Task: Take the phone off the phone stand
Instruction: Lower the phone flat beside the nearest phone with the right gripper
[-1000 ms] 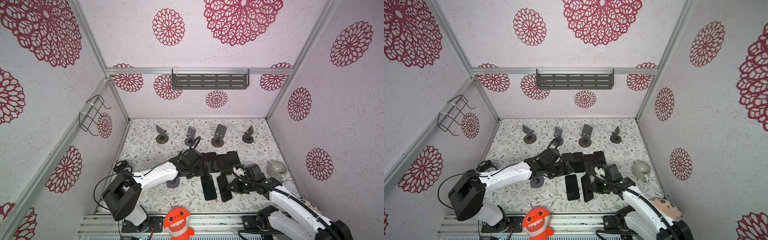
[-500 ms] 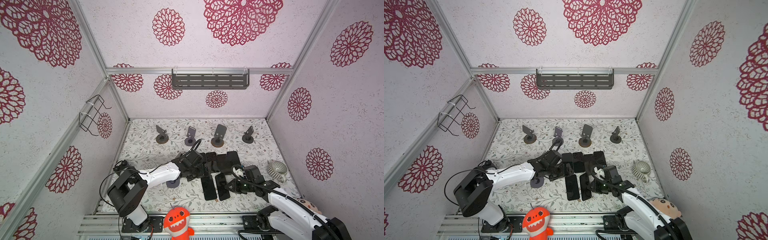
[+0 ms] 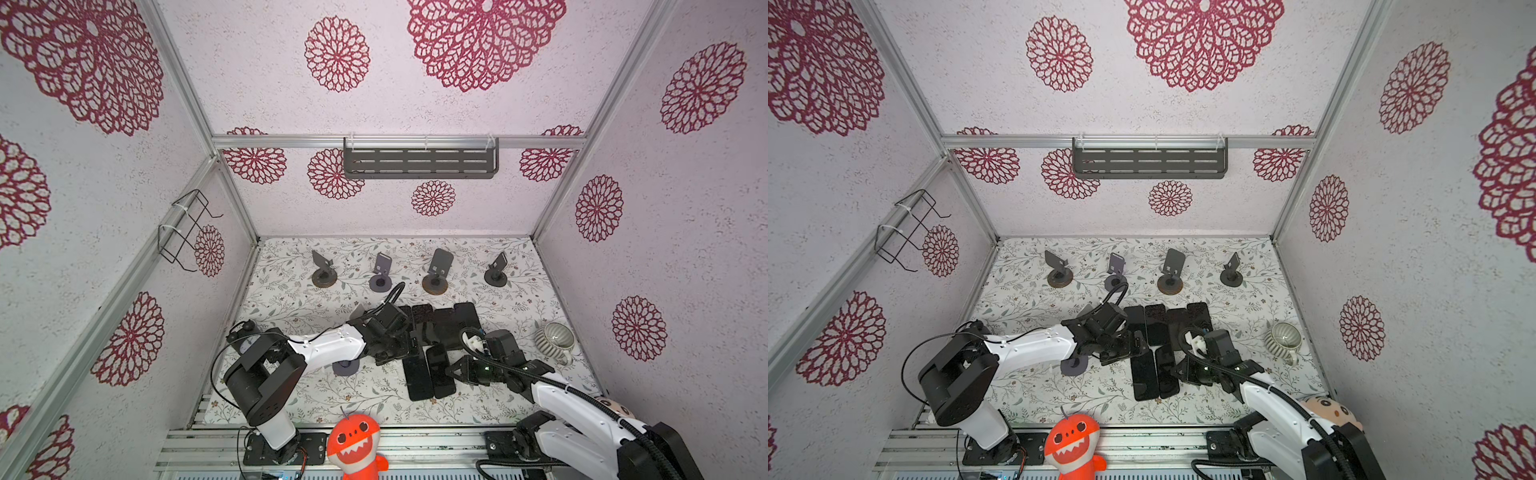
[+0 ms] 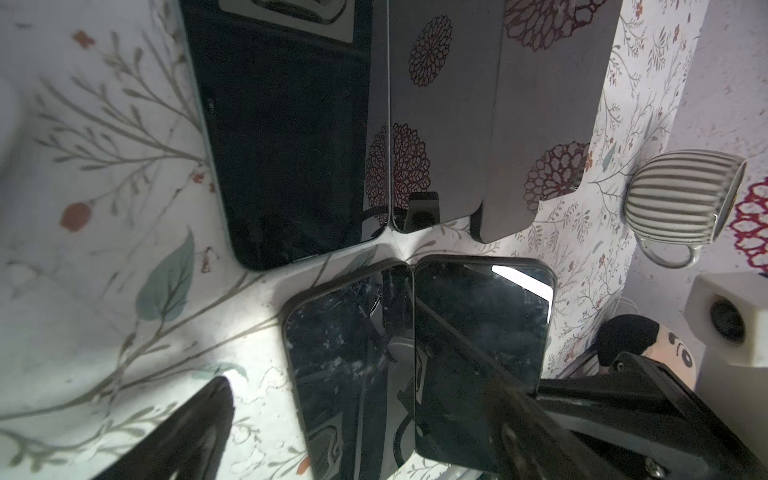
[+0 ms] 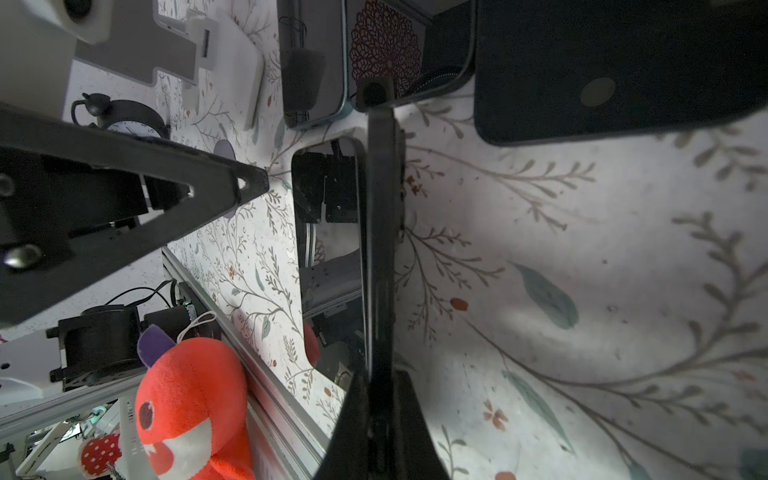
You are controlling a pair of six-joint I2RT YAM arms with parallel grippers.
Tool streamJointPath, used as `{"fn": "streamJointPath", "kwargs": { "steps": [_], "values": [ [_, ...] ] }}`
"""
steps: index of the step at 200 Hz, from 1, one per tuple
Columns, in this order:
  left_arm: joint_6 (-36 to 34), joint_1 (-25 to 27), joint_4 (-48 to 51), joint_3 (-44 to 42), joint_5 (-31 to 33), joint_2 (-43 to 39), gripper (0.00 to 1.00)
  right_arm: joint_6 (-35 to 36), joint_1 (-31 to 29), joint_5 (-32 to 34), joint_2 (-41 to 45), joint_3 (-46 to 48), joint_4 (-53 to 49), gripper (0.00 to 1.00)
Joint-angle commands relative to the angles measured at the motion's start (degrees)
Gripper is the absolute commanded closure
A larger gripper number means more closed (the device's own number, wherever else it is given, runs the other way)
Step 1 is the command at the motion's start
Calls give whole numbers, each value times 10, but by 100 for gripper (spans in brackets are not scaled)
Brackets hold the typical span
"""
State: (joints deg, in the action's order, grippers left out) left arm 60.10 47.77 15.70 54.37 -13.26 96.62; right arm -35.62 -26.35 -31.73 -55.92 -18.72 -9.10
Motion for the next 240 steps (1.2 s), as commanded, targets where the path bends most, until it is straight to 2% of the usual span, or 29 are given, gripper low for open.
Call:
{"fn": "streamJointPath", "kwargs": {
  "steps": [1, 98, 174, 205, 240],
  "values": [
    [10, 7, -17, -7, -4, 11, 3, -5, -6, 12, -6, 8, 4, 100],
    [13, 7, -20, -16, -2, 9, 3, -23, -25, 26, -36, 22, 25, 99],
    [11, 6, -15, -15, 2, 10, 3, -19, -36, 56, -49, 12, 5, 67],
    [10, 7, -15, -16, 3, 9, 3, -13, -37, 65, -49, 5, -4, 61],
    [9, 7, -17, -15, 2, 12, 3, -1, -39, 76, -57, -9, -9, 58]
  ]
}}
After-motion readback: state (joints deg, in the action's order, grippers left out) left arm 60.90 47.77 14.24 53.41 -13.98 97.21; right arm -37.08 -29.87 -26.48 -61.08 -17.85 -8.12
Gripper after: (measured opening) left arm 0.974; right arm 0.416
